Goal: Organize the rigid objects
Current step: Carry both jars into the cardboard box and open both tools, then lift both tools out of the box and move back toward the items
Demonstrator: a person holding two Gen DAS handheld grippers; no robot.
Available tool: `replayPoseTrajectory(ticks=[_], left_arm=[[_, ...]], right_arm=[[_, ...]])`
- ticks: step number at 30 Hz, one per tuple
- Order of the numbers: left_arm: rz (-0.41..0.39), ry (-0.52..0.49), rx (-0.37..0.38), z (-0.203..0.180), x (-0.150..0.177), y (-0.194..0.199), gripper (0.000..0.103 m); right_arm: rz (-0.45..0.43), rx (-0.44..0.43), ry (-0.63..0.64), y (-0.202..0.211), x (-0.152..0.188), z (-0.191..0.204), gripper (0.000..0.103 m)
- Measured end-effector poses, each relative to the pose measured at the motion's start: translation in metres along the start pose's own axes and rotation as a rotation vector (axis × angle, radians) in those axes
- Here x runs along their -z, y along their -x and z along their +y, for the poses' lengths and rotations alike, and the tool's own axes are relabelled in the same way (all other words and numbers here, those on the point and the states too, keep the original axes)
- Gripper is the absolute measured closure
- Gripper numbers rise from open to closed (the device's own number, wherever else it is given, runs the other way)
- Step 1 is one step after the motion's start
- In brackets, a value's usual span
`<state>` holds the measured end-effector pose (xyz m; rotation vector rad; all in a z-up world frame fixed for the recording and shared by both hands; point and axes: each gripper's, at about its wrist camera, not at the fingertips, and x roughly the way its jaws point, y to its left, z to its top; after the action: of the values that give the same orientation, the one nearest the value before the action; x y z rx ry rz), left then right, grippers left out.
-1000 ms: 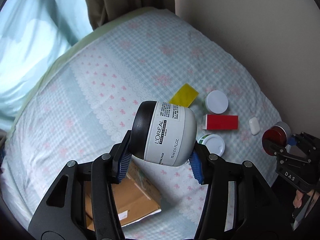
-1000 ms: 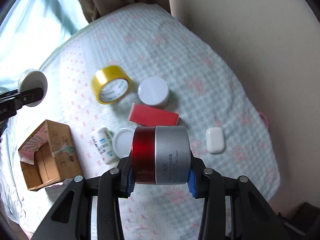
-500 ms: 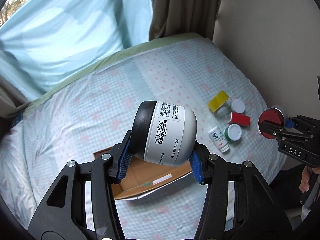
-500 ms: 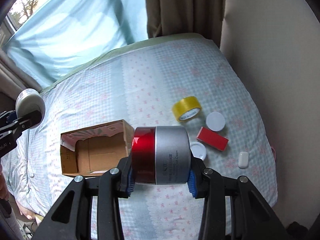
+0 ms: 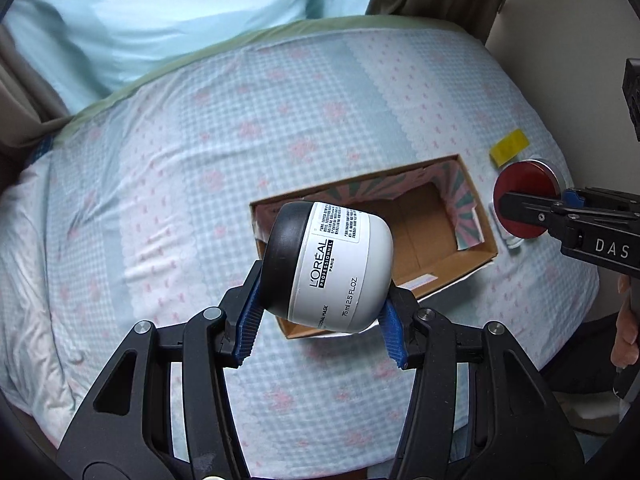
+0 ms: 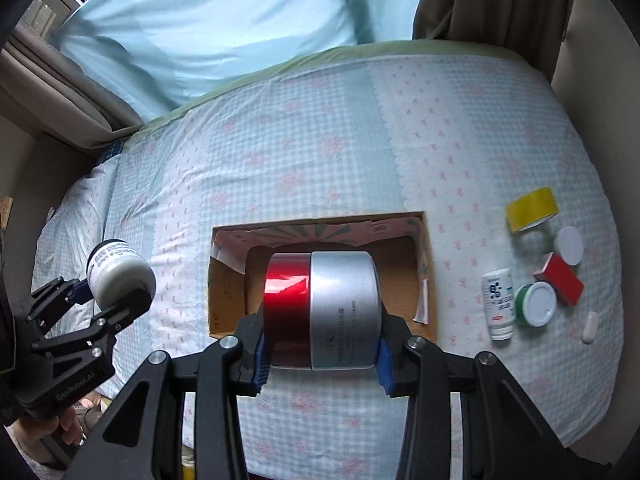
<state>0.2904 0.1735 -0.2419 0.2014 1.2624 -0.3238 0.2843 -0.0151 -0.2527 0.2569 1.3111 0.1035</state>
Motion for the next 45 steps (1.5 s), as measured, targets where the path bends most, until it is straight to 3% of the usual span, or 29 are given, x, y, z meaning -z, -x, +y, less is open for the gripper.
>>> replayPoseTrajectory(ticks=[8, 18, 25, 35, 37, 38, 39, 45], left_arm=[[0.129, 0.024, 0.027, 0.006, 0.002, -0.107, 0.055], [0.241, -0.018, 0.0, -0.007, -0.015, -0.203, 0.057], [0.264, 0.0, 0.003, -0.005, -0.019, -0.231, 0.057], [0.247, -0.023, -0.012, -0.012, -0.031, -0.225, 0.055], [0.239, -0.023, -0.053, -0.012, -0.035, -0.219, 0.006], [0.227, -0.021, -0.053, -0.012, -0.036, -0.216, 0.0], [0.22, -0.017, -0.048, -0.01, -0.037, -0.214, 0.0], [0.24, 0.011, -0.025, -0.003, -0.036, -0.218, 0.0]], right_arm=[[0.145, 0.068, 0.102, -0.104, 0.004, 0.002, 0.065], [0.271, 0.132, 0.269, -0.19, 0.007, -0.008, 0.065], [0.289, 0.137, 0.32, -0.207, 0.006, -0.018, 0.065], [0.288, 0.108, 0.406, -0.207, 0.02, -0.012, 0.065], [0.274, 0.144, 0.44, -0.208, 0.028, -0.006, 0.055], [0.263, 0.142, 0.443, -0.206, 0.031, -0.005, 0.018], [0.248, 0.112, 0.433, -0.203, 0.035, -0.006, 0.0], [0.238, 0.09, 0.401, -0.196, 0.05, -0.006, 0.0]])
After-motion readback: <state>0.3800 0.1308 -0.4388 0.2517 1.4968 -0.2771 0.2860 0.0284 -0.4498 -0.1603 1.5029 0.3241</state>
